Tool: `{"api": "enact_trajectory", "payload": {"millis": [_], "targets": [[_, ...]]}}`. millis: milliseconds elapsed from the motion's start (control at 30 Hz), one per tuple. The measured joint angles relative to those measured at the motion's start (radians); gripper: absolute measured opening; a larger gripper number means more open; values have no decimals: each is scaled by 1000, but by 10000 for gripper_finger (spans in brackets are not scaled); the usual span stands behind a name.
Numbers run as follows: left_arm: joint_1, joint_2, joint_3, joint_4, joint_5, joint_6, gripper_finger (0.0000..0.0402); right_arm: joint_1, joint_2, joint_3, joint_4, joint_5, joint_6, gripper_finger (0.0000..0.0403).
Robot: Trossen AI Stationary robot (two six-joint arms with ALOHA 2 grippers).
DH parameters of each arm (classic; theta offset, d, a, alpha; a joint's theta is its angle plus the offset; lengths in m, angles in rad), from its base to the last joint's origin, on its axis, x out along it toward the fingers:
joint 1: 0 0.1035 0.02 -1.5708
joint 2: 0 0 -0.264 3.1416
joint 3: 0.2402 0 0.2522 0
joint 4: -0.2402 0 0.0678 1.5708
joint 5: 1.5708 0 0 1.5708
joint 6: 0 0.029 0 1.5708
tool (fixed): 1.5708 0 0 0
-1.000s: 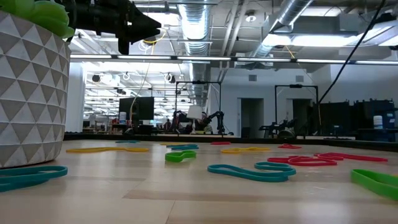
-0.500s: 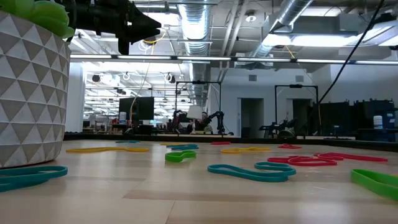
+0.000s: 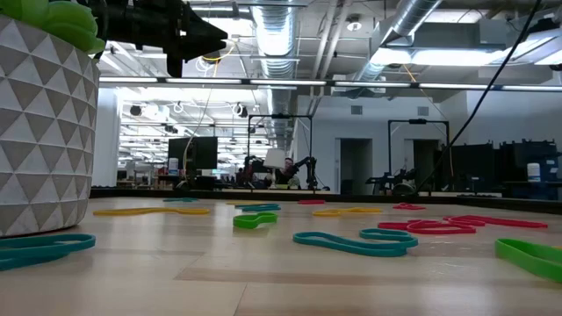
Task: Pick and place items into bin
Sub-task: Put the blue rubber band into the white bin
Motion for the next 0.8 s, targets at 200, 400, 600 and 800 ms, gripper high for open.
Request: {"api": "enact_trajectory", "payload": {"millis": [200,400,600,800], "targets": [[0,0,0,0,0,-3,89,-122,0,25,166,153,-302,92],[0,0,0,0,0,-3,89,-270,11,6,586,178,-765,91],[0,0,0,-6,0,1,89,-390,164,6,716,-9,-1030,91],[0,0,0,-10,0,9,89,-430,338,98,752,-159,-1181,91]]}}
